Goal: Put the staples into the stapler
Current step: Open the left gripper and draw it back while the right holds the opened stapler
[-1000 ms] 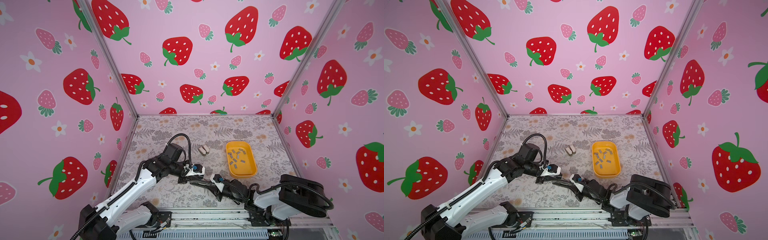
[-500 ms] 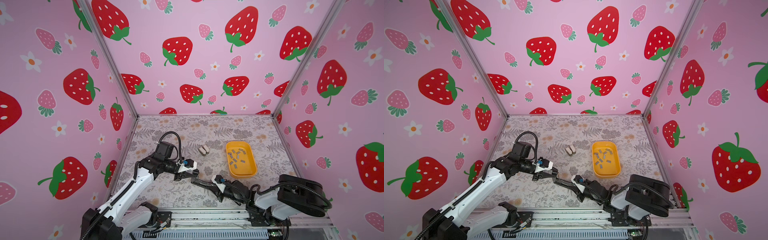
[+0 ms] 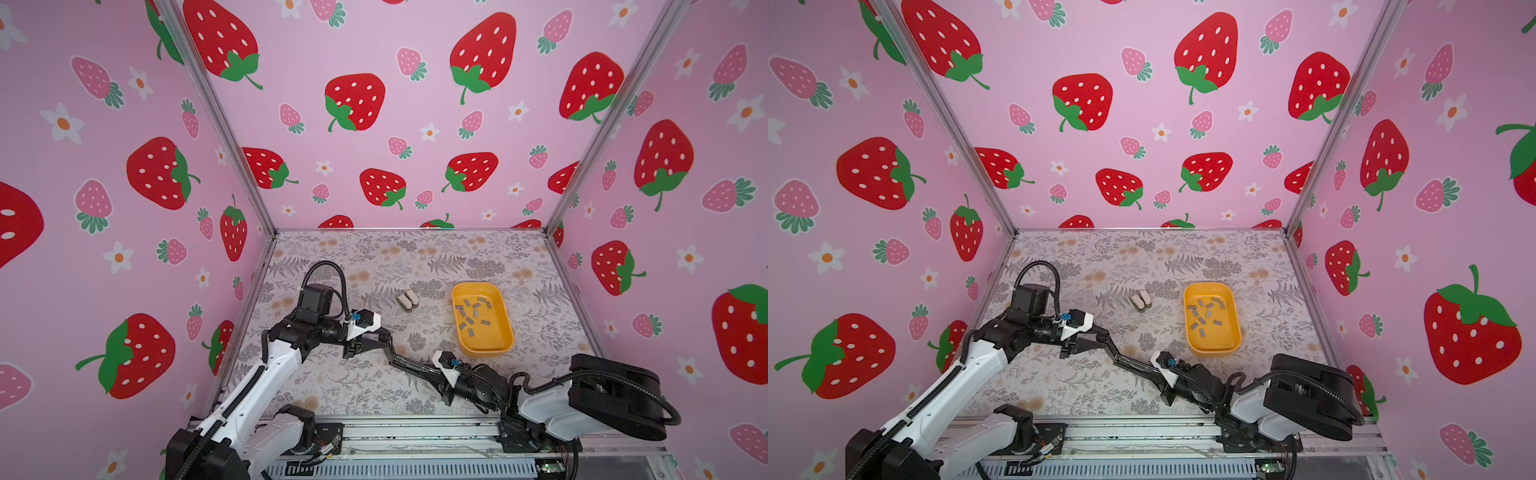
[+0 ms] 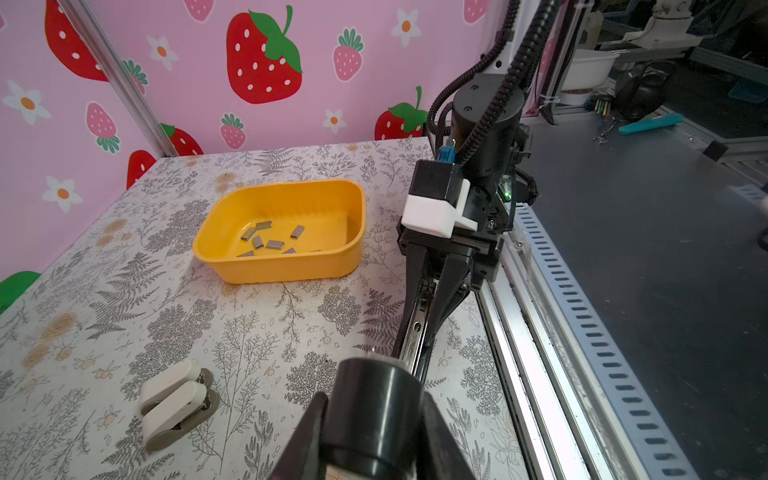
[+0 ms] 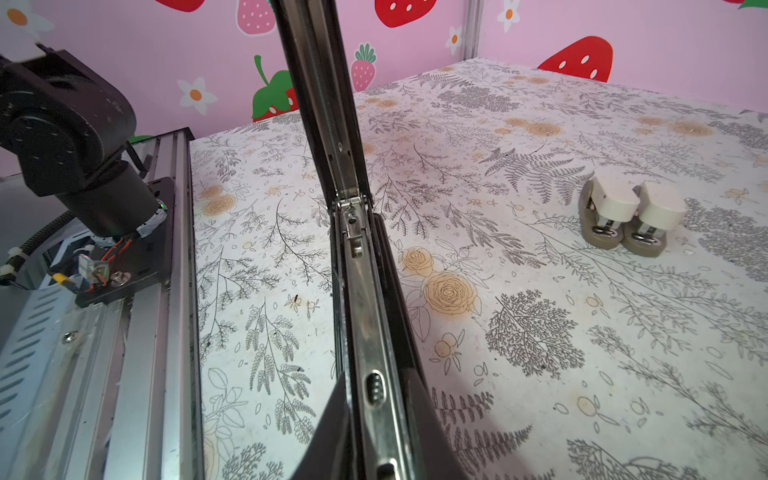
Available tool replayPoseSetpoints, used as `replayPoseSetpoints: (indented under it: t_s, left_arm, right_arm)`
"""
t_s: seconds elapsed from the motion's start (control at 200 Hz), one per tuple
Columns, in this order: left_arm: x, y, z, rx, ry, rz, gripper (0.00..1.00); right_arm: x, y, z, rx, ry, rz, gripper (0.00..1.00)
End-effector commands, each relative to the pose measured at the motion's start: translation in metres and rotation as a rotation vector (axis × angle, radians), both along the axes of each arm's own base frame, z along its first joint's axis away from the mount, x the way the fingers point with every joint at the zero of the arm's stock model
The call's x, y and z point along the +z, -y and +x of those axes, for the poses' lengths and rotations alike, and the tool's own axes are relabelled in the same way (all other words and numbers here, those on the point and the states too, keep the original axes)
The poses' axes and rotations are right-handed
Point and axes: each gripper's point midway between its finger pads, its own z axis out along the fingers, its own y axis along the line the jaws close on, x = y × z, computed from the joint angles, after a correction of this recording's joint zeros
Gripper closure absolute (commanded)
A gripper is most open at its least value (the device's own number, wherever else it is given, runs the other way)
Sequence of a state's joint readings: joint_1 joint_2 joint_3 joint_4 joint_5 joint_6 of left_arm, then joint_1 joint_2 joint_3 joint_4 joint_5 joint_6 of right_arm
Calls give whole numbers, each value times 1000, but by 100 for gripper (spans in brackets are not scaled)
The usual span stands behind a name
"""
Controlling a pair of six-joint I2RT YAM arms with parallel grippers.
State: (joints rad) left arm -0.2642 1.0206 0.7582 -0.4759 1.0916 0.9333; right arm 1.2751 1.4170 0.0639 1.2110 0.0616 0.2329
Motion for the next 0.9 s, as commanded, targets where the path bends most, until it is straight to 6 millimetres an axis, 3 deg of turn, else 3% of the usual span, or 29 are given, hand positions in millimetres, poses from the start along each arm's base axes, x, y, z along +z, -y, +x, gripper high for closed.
replayPoseSetpoints:
  t_s: [0.0,0.09,0.37,0.46,0.52,0.68,0.895]
  left_arm:
    - [14,-17,54,183,270,62,100]
    - [3,-25,76,280,269,118,100]
    - [-7,-34,91,356,293,141,100]
    - [-11,-37,96,394,299,147,95]
    - [-15,-42,103,432,299,158,87]
    - [-28,-57,126,546,272,187,86]
    - [-36,-69,142,634,257,199,66]
  right_arm:
    - [-13,8,-10,27,-16,-36,89]
    - [-12,10,-10,27,-17,-31,90]
    - [-15,11,-8,13,-24,-37,91]
    - [-19,11,-7,0,-31,-48,92]
    - [-20,12,-6,-6,-35,-44,92]
    - [-21,12,-9,-14,-39,-41,93]
    - [-21,14,-6,-62,-28,-41,94]
